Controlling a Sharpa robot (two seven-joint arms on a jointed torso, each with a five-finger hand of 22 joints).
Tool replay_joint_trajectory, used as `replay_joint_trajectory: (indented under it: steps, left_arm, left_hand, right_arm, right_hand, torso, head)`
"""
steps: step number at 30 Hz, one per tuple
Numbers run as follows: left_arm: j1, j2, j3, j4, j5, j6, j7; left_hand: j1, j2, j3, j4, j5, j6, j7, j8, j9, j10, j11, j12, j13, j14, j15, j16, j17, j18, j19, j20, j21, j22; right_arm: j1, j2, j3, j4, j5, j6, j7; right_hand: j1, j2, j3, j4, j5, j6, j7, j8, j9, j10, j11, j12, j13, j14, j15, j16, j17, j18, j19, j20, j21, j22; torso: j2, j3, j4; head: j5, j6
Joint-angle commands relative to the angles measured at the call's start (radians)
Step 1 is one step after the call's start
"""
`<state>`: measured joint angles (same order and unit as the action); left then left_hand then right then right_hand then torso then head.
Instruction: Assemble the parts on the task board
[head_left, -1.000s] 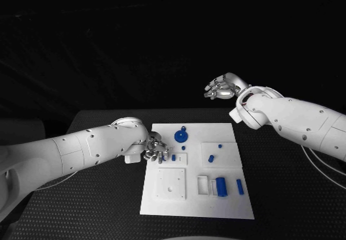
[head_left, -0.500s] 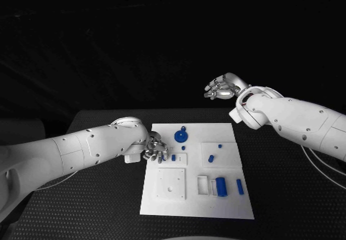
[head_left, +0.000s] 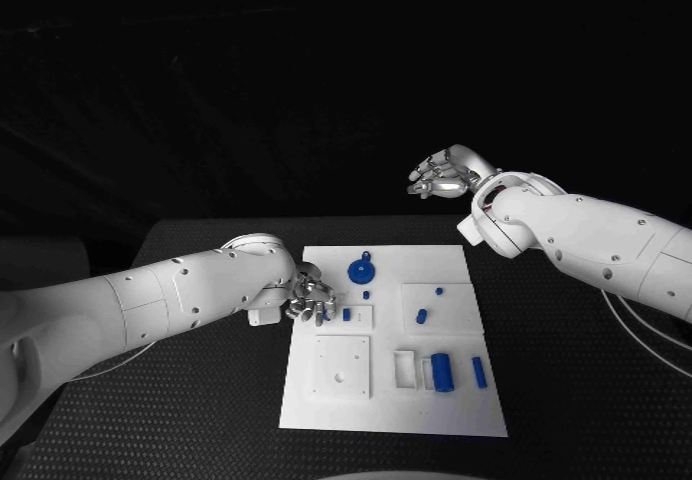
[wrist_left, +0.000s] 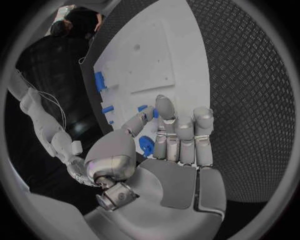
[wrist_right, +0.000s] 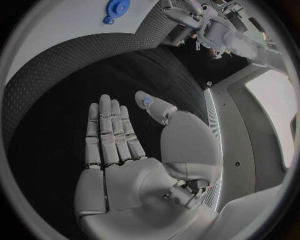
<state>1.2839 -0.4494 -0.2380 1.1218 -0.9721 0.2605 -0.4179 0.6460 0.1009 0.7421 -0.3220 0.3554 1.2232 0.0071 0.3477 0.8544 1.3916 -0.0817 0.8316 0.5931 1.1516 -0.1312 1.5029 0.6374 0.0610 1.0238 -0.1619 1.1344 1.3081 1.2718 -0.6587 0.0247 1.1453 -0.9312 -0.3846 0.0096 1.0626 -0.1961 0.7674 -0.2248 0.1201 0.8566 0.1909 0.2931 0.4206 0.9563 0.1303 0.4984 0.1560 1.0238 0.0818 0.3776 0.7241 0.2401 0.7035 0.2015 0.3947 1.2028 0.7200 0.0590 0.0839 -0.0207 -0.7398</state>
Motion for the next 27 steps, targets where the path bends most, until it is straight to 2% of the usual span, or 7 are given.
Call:
replay_joint_trajectory:
  steps: [1,16,23,25,27]
  left_arm:
    - [-0.003,0.004,0.0,0.001,-0.002,0.005,0.011]
    - [-0.016,0.02,0.0,-0.01,-0.033,-0.006,0.006]
    - [-0.017,0.021,0.0,-0.015,-0.036,-0.02,-0.002]
    - [-0.017,0.021,0.0,-0.016,-0.036,-0.017,-0.01]
    - [-0.017,0.022,0.0,-0.016,-0.036,-0.034,-0.017]
  left_hand:
    - [0.014,0.01,0.062,0.039,0.002,-0.003,-0.008,0.004,0.002,0.005,-0.024,0.004,0.001,0.066,-0.076,-0.005,0.001,0.025,-0.002,-0.103,0.006,0.014]
    - [0.015,0.01,0.062,0.04,0.002,-0.004,-0.007,0.003,0.003,0.004,-0.024,0.004,0.002,0.066,-0.076,-0.006,0.002,0.025,-0.002,-0.102,0.006,0.014]
    - [0.015,0.011,0.061,0.041,-0.002,-0.005,-0.007,0.002,0.004,0.004,-0.024,0.004,0.002,0.066,-0.076,-0.006,0.002,0.025,-0.002,-0.102,0.006,0.014]
    - [0.015,0.011,0.059,0.044,-0.009,-0.007,-0.006,0.001,0.005,0.004,-0.023,0.005,0.002,0.066,-0.076,-0.007,0.003,0.025,-0.001,-0.102,0.006,0.013]
    - [0.019,0.01,0.058,0.049,-0.034,-0.013,-0.004,-0.003,0.009,0.003,-0.02,0.006,0.003,0.065,-0.074,-0.01,0.004,0.026,-0.001,-0.102,0.006,0.012]
  right_arm:
    - [-0.001,0.002,0.001,0.0,-0.001,0.012,0.011]
    - [-0.002,0.001,0.001,0.001,-0.001,0.013,0.01]
    - [-0.002,0.001,0.001,0.0,-0.001,0.017,0.009]
    - [-0.003,0.002,0.001,-0.002,-0.001,0.017,0.009]
    - [-0.003,0.002,0.001,-0.001,-0.001,0.017,0.009]
  right_hand:
    - [0.002,0.01,-0.008,0.0,-0.001,-0.002,0.0,0.004,-0.002,0.007,0.0,-0.005,-0.001,0.006,0.004,-0.006,0.001,0.001,-0.001,0.007,-0.003,0.001]
    - [0.002,0.011,-0.008,0.0,-0.001,-0.002,0.0,0.004,-0.002,0.007,0.0,-0.005,-0.003,0.006,0.004,-0.007,0.001,0.002,-0.001,0.008,-0.004,0.002]
    - [0.002,0.011,-0.008,0.0,-0.001,-0.002,0.0,0.004,-0.003,0.007,0.0,-0.006,-0.004,0.006,0.004,-0.008,0.002,0.002,-0.001,0.008,-0.004,0.002]
    - [0.002,0.011,-0.008,0.0,-0.001,-0.002,0.0,0.004,-0.003,0.007,0.0,-0.006,-0.004,0.006,0.004,-0.008,0.002,0.002,-0.001,0.008,-0.004,0.002]
    - [0.002,0.011,-0.008,0.0,-0.001,-0.002,0.0,0.004,-0.003,0.007,0.001,-0.006,-0.005,0.006,0.004,-0.008,0.002,0.002,-0.001,0.008,-0.004,0.002]
  torso:
    - [0.0,0.0003,0.0001]
    - [0.0,0.0002,0.0]
    - [0.001,0.0002,-0.0001]
    - [0.0,0.0005,0.0]
    - [0.0,0.001,-0.0002]
  head:
    - [0.001,-0.001]
    - [0.001,-0.001]
    - [-0.002,-0.002]
    - [-0.002,-0.003]
    - [-0.002,-0.003]
